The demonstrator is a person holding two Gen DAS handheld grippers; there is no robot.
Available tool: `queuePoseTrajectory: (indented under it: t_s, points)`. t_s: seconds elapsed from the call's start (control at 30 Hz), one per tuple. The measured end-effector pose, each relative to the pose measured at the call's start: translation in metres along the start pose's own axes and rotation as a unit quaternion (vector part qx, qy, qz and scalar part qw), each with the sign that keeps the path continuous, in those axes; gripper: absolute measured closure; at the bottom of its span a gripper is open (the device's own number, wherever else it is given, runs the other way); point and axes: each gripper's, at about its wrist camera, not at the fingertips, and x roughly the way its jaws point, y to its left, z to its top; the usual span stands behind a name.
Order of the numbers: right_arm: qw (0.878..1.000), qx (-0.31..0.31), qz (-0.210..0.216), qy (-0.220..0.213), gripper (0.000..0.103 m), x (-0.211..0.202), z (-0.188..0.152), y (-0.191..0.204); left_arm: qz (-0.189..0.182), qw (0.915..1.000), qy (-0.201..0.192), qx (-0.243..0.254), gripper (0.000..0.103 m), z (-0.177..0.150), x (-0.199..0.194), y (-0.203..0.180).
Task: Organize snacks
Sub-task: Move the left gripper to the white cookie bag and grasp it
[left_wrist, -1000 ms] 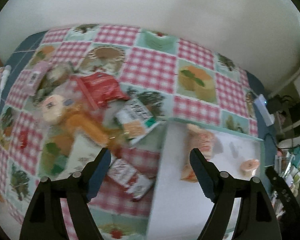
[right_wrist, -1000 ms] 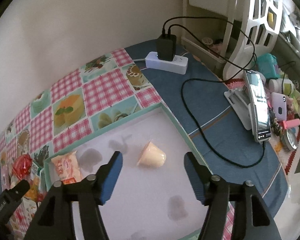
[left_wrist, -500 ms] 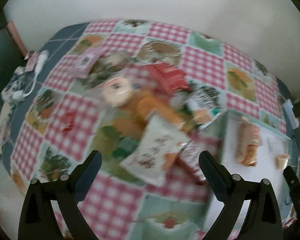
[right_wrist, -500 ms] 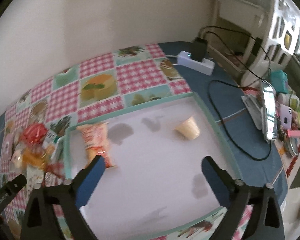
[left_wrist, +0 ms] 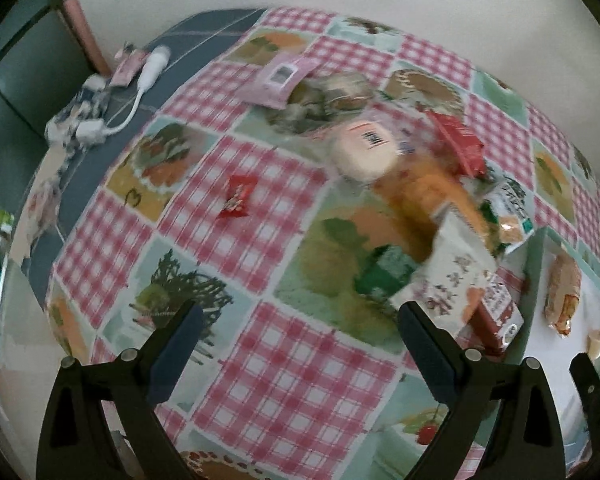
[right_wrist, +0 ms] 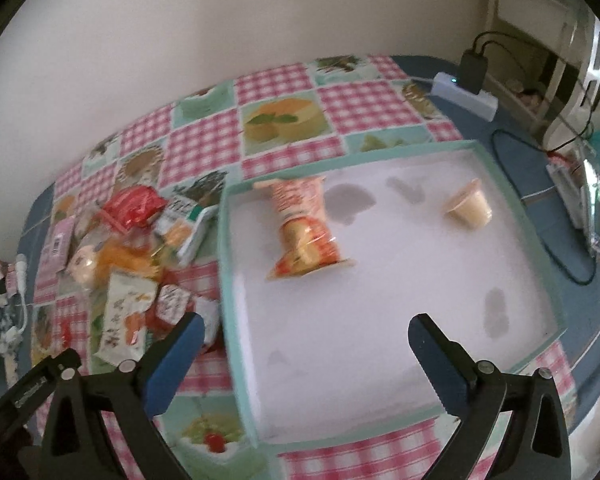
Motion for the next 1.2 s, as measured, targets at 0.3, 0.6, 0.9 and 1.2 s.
queuePoseTrajectory:
  t_s: [0.3,0.6,0.9,1.2]
  points:
    - [0.999,-0.006,0.023,0.026,0.000,0.012,-0.015,0.028,-0.034,0.9993,0.010,-0.012,0.005,0.005,0.011,0.010]
    - [0.999,-0.006,-0.001,0.037,0.000,0.029,-0.007,0.029,-0.071,0.9961,-0.001,0.053,0.005,0.019,0.014,-0.031]
    - [0.999,0.011,-0.037,0.022,0.000,0.030,0.011,0.011,-0.055,0.9856,-0.026,0.158,0.005,0.019,0.018,-0.080]
    - [0.999,0.020,-0.043,0.025,0.000,0.034,0.017,0.002,-0.045,0.9819,-0.010,0.184,0.039,0.017,0.035,-0.098]
